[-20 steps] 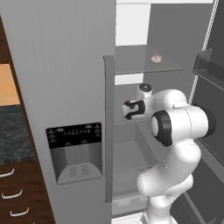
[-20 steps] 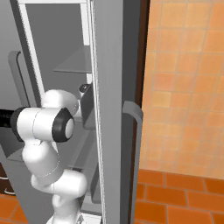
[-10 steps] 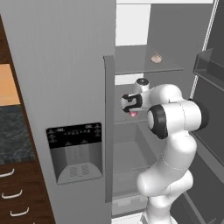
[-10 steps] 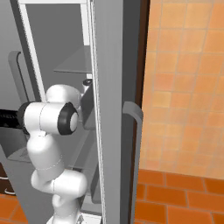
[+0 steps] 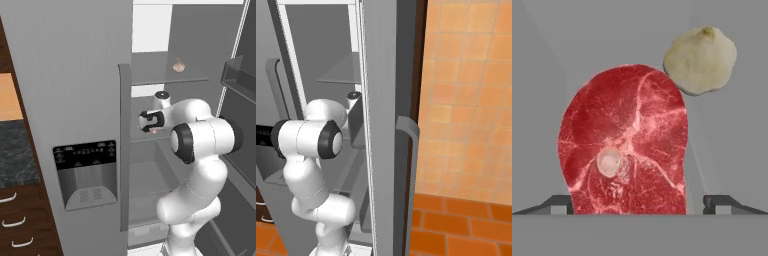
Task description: Place one garlic and one steak in each tupperware on the nearby counter, to pack two identical lunches.
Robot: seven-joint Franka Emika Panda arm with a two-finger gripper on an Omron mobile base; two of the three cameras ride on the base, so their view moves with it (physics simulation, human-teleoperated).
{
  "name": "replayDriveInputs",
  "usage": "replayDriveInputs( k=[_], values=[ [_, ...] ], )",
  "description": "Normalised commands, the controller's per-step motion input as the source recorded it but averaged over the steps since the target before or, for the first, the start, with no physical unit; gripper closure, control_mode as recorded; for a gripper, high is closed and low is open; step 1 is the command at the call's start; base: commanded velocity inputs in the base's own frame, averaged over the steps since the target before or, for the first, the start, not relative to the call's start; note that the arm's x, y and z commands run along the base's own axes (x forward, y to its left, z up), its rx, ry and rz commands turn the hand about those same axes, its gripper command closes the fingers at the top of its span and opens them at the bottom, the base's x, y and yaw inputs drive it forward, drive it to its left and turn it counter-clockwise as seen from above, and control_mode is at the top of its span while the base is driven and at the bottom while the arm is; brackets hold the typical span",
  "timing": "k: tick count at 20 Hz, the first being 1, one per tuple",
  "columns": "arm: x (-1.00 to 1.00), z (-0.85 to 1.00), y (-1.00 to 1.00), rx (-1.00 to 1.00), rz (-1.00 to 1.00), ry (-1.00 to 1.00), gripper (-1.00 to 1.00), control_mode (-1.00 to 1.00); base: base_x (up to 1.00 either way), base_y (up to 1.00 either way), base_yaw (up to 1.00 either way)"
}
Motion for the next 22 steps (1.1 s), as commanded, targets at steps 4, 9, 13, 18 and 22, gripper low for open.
replayDriveInputs(
  k=[4, 9, 13, 18, 22],
  values=[
    [0.23, -0.18, 0.00, 0.00, 0.00, 0.00, 1.00, -1.00, 0.00, 0.00, 0.00],
    [-0.58, -0.22, 0.00, 0.00, 0.00, 0.01, 1.00, -1.00, 0.00, 0.00, 0.00],
    [-1.00, 0.08, 0.00, 0.00, -0.01, 0.00, 1.00, -1.00, 0.00, 0.00, 0.00],
    [-0.99, 0.69, 0.07, 0.00, 0.00, 0.00, 1.00, -1.00, 0.00, 0.00, 0.00],
    [-0.77, 0.98, 0.14, 0.00, -0.01, 0.20, 1.00, -1.00, 0.00, 0.00, 0.00]
  ],
)
